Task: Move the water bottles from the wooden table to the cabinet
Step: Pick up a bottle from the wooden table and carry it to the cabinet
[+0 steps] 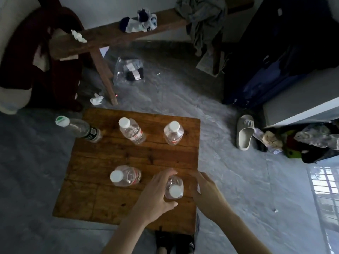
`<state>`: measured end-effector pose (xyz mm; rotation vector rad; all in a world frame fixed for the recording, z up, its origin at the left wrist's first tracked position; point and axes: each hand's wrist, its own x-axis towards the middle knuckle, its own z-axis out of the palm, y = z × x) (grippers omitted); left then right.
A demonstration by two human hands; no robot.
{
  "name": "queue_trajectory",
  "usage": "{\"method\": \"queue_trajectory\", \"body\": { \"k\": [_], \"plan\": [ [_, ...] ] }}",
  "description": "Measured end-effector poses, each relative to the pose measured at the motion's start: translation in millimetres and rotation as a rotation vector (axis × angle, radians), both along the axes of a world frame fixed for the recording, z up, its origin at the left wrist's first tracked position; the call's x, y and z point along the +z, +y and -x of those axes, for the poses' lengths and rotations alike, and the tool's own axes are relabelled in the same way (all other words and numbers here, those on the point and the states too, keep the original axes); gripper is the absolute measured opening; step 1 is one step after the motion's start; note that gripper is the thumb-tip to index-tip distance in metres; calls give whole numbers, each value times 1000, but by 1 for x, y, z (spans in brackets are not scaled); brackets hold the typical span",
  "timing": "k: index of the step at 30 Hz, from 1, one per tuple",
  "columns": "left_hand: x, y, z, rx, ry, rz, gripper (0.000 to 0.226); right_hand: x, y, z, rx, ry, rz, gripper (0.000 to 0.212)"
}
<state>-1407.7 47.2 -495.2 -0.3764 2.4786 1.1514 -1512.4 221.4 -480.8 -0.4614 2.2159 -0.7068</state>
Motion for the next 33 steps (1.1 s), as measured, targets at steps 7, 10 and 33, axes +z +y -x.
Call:
{"method": "queue_trajectory", "body": {
  "k": [7, 10, 33],
  "plan": [
    [-28, 1, -9, 63, 67, 0, 75, -64, -7, 2, -286, -158, 36, 24],
    [-20, -1, -12, 88, 117, 19, 74, -73, -12, 7, -485, -291, 62, 28],
    [273, 22, 44, 77, 476, -146, 73, 163, 40, 37, -715, -1236, 627, 75]
  ]
}}
